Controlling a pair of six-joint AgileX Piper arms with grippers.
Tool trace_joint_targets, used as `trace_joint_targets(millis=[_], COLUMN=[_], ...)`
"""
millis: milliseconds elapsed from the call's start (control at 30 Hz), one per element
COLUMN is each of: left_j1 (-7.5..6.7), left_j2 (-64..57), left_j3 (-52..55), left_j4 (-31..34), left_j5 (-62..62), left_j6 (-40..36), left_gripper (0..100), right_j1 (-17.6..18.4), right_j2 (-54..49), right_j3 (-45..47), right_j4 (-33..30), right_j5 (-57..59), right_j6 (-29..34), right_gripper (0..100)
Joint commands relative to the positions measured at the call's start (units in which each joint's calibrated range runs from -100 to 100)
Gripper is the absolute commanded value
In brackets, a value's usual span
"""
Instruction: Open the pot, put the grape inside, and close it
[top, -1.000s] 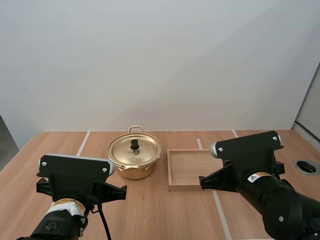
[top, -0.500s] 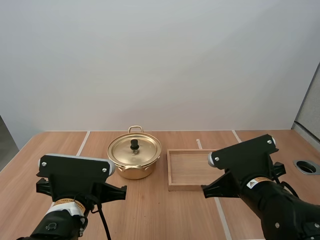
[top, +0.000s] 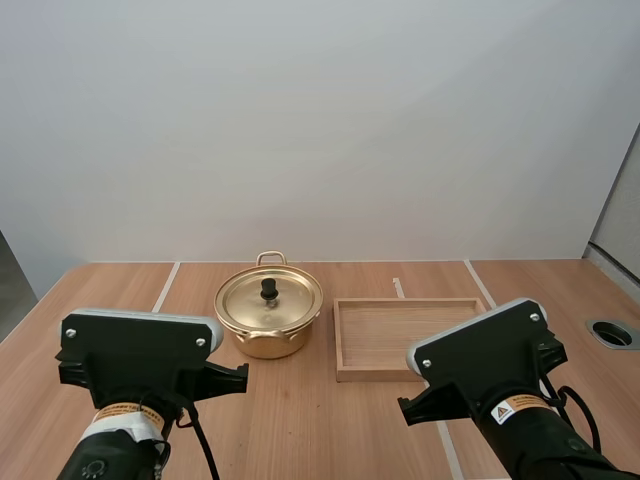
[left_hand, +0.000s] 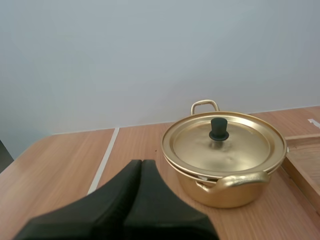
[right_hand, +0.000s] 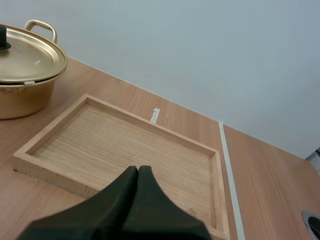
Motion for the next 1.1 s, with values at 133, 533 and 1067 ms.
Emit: trace_joint_targets(millis=[133,533,1067], left_j1=[1.02,3.01,3.01], left_j2=[-1.13,-1.13,-1.13], left_j3=[0.0,0.0,0.0], left_j4=[0.57,-2.55,-2.55], left_j5=[-1.16,2.67,7.81], left_j6=[-0.45,-1.89,0.73], left_gripper=[0,0,0], right_j1=[0.14,0.14,0.14], right_j2=[-4.44,-4.44,-4.44], right_j3=[0.2,0.2,0.2], right_j4=[0.49,2.24,-7.19], right_j5=[5.97,8.59,7.84], right_j6=[-0.62,7.36,22.53], right_gripper=[0,0,0])
